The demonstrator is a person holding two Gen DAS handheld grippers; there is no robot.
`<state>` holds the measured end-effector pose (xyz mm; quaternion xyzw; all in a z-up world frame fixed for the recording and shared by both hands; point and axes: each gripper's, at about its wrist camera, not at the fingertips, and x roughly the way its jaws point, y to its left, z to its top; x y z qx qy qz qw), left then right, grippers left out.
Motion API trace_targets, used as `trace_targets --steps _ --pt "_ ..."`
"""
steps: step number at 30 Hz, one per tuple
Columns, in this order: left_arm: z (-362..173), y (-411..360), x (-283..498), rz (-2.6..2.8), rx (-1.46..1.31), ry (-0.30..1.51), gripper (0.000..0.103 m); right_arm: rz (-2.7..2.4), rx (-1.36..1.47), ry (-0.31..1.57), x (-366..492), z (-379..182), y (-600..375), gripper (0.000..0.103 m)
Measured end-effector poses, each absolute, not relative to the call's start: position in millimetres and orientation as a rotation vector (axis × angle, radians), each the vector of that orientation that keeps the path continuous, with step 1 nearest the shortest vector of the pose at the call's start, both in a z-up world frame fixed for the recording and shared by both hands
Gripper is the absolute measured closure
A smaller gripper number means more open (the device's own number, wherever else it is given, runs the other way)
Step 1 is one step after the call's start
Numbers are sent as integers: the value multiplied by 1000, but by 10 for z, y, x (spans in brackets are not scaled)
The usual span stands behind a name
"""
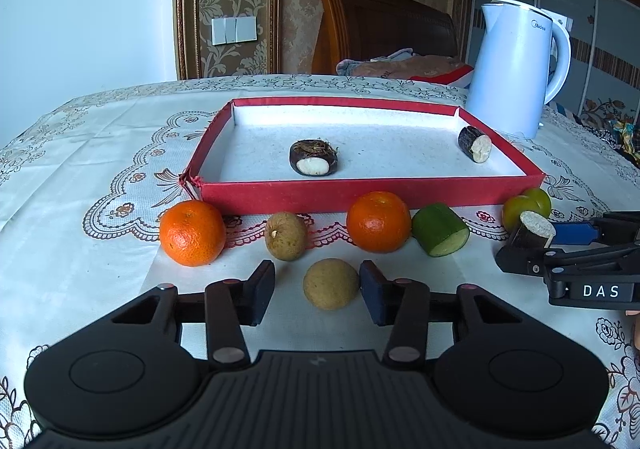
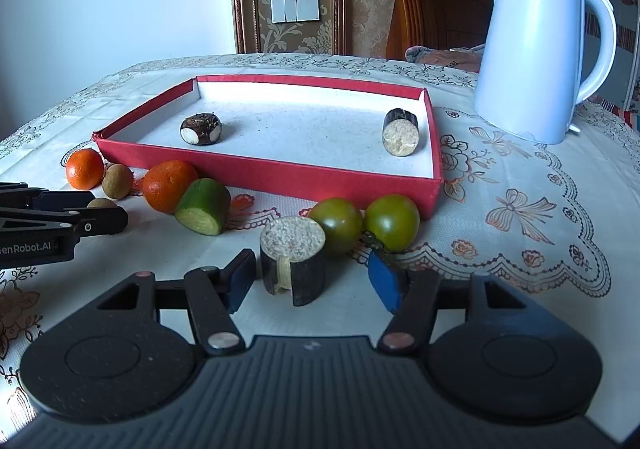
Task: Organize fruits
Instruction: 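Grasp a second yam slice with the right tool while the left tool approaches a potato, then close the left tool on the small brown potato while the right tool holds its slice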
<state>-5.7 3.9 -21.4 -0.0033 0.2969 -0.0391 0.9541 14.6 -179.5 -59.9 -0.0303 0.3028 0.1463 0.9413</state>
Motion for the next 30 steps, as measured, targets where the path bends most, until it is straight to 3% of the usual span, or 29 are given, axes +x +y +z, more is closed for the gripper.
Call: trace_targets --steps 6,12,14,21,30 --pt "-225 -61 -60 -100 50 607 69 297 -67 617 147 -604 -1791 42" --pt "-240 -69 -48 -96 53 619 70 293 -70 614 142 -605 -1788 48" --pt "-241 -74 -44 -93 55 620 74 299 -72 612 138 -602 -1785 52" --pt "-241 -68 -33 -91 59 619 74 318 -86 604 131 -594 -1757 72" --pt "-241 -66 -32 -90 58 618 74 320 -77 598 128 -588 -1768 72"
